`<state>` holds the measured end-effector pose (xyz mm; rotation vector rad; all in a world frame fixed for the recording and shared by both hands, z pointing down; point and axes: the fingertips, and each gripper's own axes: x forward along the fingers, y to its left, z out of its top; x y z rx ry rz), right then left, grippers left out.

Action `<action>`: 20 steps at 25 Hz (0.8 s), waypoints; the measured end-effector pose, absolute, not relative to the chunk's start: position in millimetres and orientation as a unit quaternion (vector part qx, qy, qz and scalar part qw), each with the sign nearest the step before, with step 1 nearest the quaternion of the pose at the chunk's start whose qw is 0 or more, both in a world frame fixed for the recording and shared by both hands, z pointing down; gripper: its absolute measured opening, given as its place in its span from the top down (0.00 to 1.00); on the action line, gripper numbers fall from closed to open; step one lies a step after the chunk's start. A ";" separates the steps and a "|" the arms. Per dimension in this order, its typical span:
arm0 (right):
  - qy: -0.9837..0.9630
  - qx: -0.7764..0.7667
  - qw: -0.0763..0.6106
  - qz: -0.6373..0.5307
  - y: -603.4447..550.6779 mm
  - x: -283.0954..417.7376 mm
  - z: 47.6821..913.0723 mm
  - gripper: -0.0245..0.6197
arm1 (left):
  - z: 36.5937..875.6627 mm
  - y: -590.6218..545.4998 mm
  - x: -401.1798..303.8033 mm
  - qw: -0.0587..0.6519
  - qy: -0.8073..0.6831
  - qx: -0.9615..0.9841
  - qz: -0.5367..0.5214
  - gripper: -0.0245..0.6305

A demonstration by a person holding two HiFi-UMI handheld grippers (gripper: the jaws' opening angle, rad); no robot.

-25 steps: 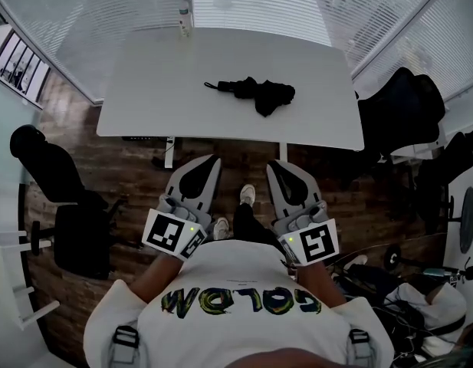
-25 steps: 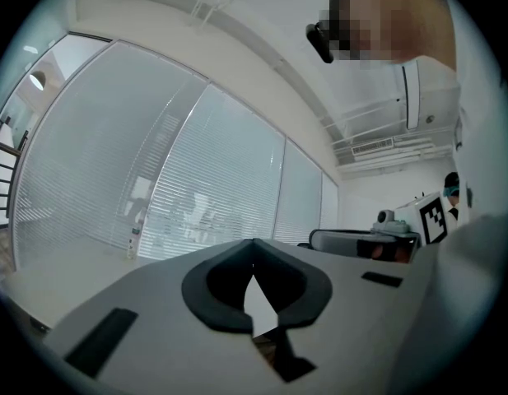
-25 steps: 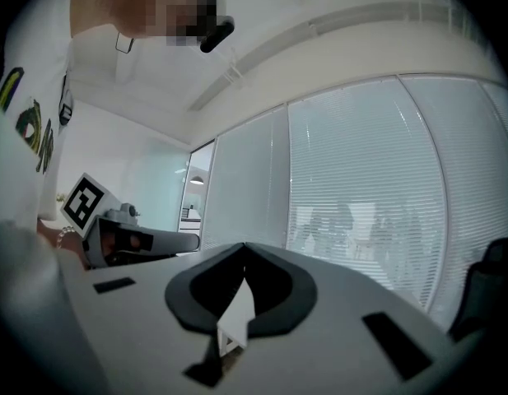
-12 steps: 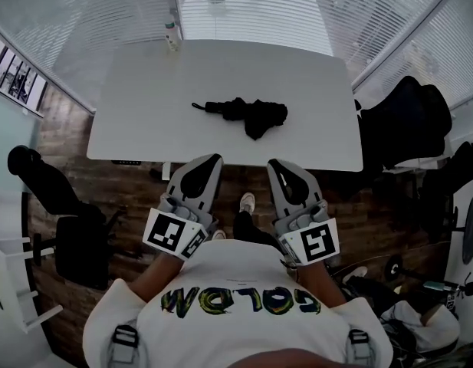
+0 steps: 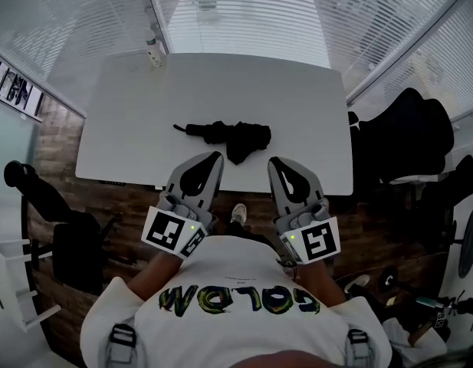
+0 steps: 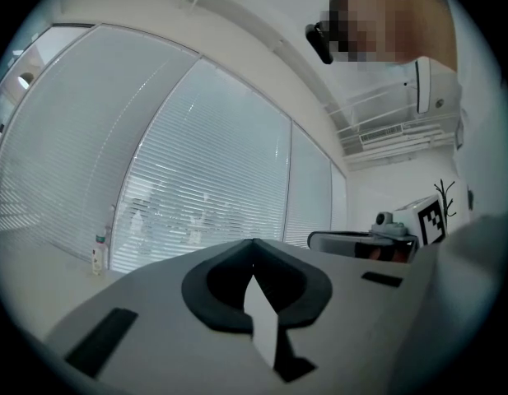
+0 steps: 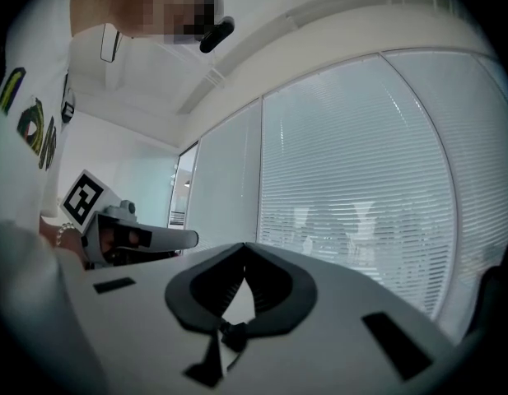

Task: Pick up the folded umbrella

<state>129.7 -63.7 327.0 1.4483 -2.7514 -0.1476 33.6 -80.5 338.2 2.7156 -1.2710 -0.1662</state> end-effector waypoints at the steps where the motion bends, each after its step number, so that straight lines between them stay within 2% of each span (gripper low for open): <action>1: -0.884 0.465 0.015 -0.046 -71.3 135.7 326.9 0.95 | 338.2 -87.5 39.3 0.069 -0.423 0.902 -0.054 0.95; 12: -0.889 0.455 0.022 -0.035 -131.6 168.6 338.6 0.95 | 345.6 -145.1 73.9 0.076 -0.429 0.899 -0.049 0.95; 20: -0.889 0.455 0.025 -0.039 -164.1 160.3 334.5 0.95 | 342.5 -177.0 63.7 0.076 -0.431 0.897 -0.053 0.95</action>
